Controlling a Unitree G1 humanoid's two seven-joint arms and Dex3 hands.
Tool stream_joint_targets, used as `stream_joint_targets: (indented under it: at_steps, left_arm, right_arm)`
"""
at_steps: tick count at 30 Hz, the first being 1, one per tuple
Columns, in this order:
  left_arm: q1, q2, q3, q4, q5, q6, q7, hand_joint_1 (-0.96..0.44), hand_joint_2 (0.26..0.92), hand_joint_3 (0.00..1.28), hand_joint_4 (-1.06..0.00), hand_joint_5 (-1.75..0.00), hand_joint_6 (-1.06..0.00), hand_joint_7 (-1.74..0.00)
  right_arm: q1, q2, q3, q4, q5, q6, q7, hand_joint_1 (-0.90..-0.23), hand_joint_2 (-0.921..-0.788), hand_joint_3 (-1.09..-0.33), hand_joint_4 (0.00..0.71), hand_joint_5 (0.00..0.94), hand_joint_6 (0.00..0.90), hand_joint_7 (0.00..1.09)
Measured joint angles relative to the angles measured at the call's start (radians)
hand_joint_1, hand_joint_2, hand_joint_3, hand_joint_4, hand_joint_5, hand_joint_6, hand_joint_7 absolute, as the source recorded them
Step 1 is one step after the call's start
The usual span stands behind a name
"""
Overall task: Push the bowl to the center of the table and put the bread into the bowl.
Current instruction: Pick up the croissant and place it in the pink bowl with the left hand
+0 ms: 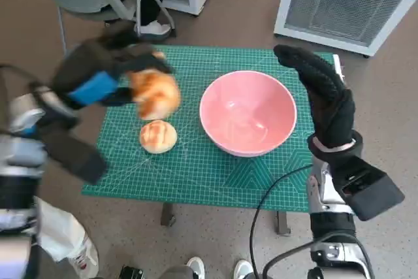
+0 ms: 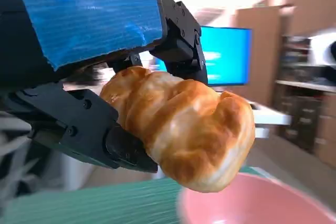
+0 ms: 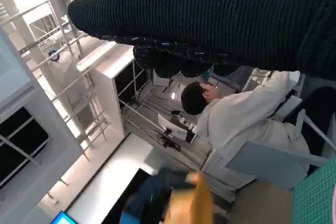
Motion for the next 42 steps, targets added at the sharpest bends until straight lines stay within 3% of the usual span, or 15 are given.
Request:
stream_joint_targets:
  at_steps: [13,17,29,31,33,34,36,37,38,42]
  left_arm:
    - [-0.22,-0.205,-0.135,0.283,0.13,-0.005,0.005,0.0,0.92,0.06,-0.63,-1.09,-0.7,-1.21]
    - [-0.248,-0.251,-0.162,0.374,0.163,0.012,0.02,0.0,0.92,0.07,-0.6,-1.17,-0.71,-1.17]
    - [-0.276,-0.343,-0.203,0.531,0.194,0.065,0.044,0.0,0.92,0.1,-0.55,-1.19,-0.69,-1.21]
    - [-0.278,-0.356,-0.203,0.551,0.194,0.067,0.044,0.0,0.921,0.14,-0.51,-1.23,-0.64,-1.26]
    - [-0.279,-0.367,-0.205,0.566,0.194,0.073,0.044,0.0,0.921,0.26,-0.35,-1.38,-0.53,-1.38]
    - [-0.279,-0.372,-0.208,0.573,0.194,0.079,0.043,-0.04,0.893,0.26,-0.28,-1.21,-0.44,-1.26]
    - [-0.279,-0.378,-0.217,0.58,0.195,0.096,0.028,-0.12,0.855,0.18,-0.14,-0.62,-0.2,-0.92]
    - [-0.279,-0.379,-0.223,0.581,0.197,0.106,0.017,-0.15,0.854,0.14,-0.11,-0.43,-0.13,-0.83]
    - [-0.279,-0.379,-0.227,0.582,0.199,0.117,0.003,-0.17,0.848,0.11,-0.07,-0.31,-0.08,-0.73]
    - [-0.278,-0.378,-0.237,0.572,0.2,0.171,-0.068,-0.25,0.828,0.05,-0.03,-0.14,-0.02,-0.61]
  right_arm:
    - [0.0,0.0,-0.003,0.0,0.001,-0.013,0.0,-0.576,-0.921,-0.794,0.282,0.125,-0.001,0.78]
    - [0.002,-0.001,-0.005,-0.002,0.002,-0.014,0.0,-0.578,-0.921,-0.792,0.28,0.129,-0.001,0.78]
    - [0.008,-0.003,-0.013,-0.002,0.011,-0.016,0.0,-0.577,-0.921,-0.787,0.275,0.137,-0.001,0.77]
    - [0.009,-0.003,-0.013,-0.003,0.011,-0.016,0.0,-0.58,-0.921,-0.787,0.274,0.138,-0.001,0.77]
    - [0.011,-0.003,-0.013,-0.006,0.01,-0.016,-0.001,-0.585,-0.921,-0.786,0.272,0.14,-0.001,0.77]
    - [0.012,-0.003,-0.013,-0.007,0.011,-0.016,-0.001,-0.585,-0.921,-0.785,0.272,0.141,-0.001,0.77]
    - [0.014,-0.003,-0.013,-0.008,0.011,-0.016,-0.001,-0.588,-0.921,-0.783,0.271,0.143,-0.001,0.77]
    - [0.014,-0.003,-0.013,-0.008,0.011,-0.017,-0.001,-0.588,-0.921,-0.783,0.271,0.144,-0.001,0.77]
    - [0.015,-0.003,-0.013,-0.008,0.011,-0.017,-0.001,-0.589,-0.921,-0.782,0.27,0.144,-0.001,0.77]
    - [0.017,-0.003,-0.014,-0.009,0.011,-0.017,-0.001,-0.589,-0.921,-0.781,0.266,0.146,-0.001,0.77]
